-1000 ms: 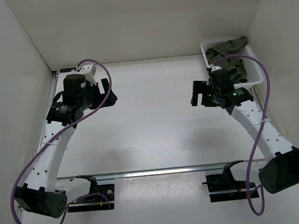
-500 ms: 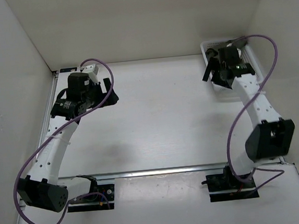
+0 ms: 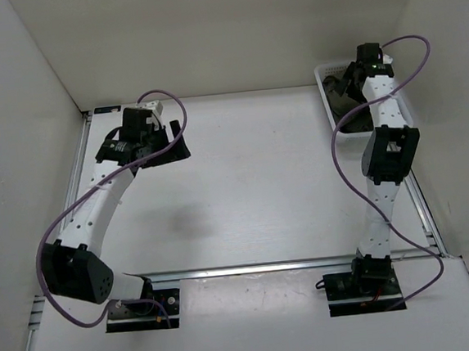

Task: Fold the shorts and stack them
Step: Grab the shorts from the pile

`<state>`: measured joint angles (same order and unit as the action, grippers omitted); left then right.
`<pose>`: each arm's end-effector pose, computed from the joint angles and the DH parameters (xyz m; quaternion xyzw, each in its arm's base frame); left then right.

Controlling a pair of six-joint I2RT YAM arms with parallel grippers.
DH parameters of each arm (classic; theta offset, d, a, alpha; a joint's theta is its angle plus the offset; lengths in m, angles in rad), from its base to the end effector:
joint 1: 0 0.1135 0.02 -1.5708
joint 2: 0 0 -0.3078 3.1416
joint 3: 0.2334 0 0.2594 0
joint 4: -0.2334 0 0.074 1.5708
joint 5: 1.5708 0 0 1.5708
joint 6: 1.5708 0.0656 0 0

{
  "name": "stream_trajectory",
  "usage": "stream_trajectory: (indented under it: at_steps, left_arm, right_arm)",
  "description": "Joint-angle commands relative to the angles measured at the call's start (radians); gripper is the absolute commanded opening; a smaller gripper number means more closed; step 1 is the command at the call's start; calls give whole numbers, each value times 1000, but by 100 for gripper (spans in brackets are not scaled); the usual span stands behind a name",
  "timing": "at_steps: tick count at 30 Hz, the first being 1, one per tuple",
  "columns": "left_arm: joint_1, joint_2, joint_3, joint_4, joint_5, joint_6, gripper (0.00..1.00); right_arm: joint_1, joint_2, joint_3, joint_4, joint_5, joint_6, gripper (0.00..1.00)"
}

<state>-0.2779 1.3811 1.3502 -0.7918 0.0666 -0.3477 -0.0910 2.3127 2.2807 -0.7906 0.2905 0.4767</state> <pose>0.2978 -0.0895 0.3657 -0.0203 0.9302 -0.1419 0.3379 0.5711 -0.0710 0.2920 0.3087 0.8694 -0.0629 0.3807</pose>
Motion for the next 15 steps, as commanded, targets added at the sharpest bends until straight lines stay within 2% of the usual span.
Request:
stream_trajectory:
  at_steps: [1,4,6,10,11,12,13,15]
  left_arm:
    - [5,30,46,11,-10,-10,100]
    - [5,70,55,11,-10,-10,100]
    - [5,87,78,11,-10,1,100]
    - [5,130,102,11,-19,1,100]
    - [5,130,116,11,-19,1,100]
    - [5,144,127,11,-19,1,100]
    - [5,144,127,2,-8,1,100]
    - [5,144,136,2,2,1,100]
  right_arm:
    - [-42,126,170,-32,-17,19,99]
    - [-42,223,253,-10,-2,19,96]
    - [-42,246,263,31,-25,19,89]
    - [-42,219,228,91,-66,28,38]
    - [-42,205,218,100,-67,28,13]
    - [-42,186,218,100,-76,40,4]
    - [-42,141,205,100,-76,51,0]
    - [-42,47,175,100,-85,51,0]
